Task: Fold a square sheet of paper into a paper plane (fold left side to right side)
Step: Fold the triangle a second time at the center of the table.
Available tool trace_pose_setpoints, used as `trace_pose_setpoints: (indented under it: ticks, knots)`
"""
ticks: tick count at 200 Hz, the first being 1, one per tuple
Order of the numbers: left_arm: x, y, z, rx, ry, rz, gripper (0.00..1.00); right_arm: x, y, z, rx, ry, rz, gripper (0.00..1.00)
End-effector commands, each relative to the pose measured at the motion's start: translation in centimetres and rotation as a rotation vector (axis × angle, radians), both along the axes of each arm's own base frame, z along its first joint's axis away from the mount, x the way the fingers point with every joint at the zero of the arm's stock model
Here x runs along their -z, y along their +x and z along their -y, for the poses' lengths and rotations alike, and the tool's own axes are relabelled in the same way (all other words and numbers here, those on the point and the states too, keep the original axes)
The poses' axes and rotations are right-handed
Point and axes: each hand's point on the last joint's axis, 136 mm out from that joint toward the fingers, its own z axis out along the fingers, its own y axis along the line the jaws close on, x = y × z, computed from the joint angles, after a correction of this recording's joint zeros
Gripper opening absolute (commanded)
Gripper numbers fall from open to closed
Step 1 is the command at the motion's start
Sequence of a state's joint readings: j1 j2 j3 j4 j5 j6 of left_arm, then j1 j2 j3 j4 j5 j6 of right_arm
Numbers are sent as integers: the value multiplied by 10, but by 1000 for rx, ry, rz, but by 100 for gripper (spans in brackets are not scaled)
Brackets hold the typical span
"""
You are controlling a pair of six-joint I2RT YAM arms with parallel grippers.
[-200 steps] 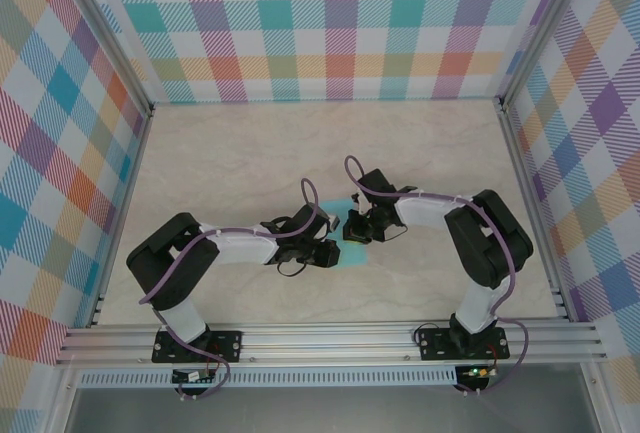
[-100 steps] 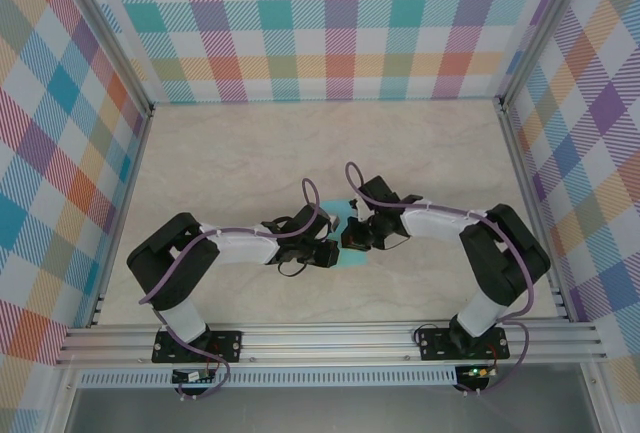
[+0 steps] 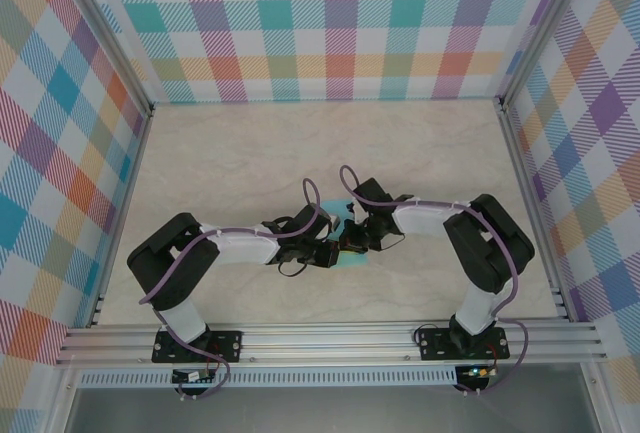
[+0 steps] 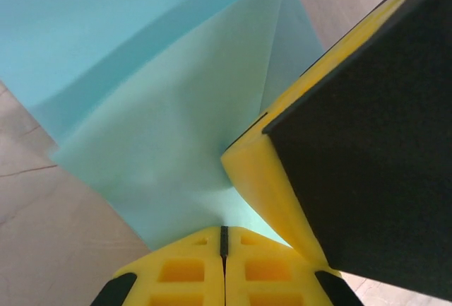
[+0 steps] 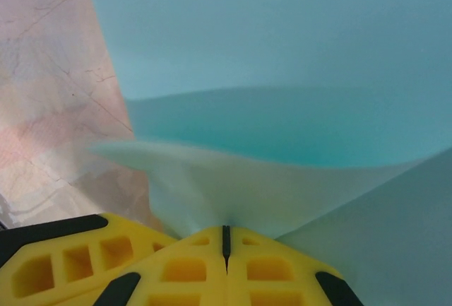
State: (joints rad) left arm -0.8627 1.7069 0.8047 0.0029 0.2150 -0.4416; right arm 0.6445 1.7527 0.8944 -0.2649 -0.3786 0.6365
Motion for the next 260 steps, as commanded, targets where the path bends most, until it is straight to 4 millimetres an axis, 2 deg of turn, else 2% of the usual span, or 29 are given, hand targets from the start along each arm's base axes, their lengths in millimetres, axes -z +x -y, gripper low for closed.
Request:
trace_pose_setpoints:
  ticks: [1,36,81,132,148,167,188,207,228,260]
  knots:
    - [36,-15,-27,-4,160,-52,5,9,3,9,-10,-86,12,2]
    - [37,-15,-28,-4,165,-54,5,14,7,28,-5,-190,38,3]
    - [39,-15,-29,-3,170,-57,5,15,26,40,41,-188,56,3]
    - [39,-15,-28,-4,164,-51,4,-1,49,53,89,-154,90,3]
    - [36,-15,-27,-3,158,-48,4,-15,50,49,74,-111,116,3]
    - [34,-14,-26,-3,154,-41,4,-34,40,39,48,-55,149,4]
    - [31,-14,-24,-1,151,-35,4,-40,27,26,24,1,136,4]
    - [30,-13,-24,-2,150,-31,4,-32,19,16,18,26,104,4]
    - [30,-14,-24,-1,152,-30,4,-21,22,8,10,18,88,4]
    - [31,-13,-25,-5,160,-30,4,-3,35,14,3,-73,92,4]
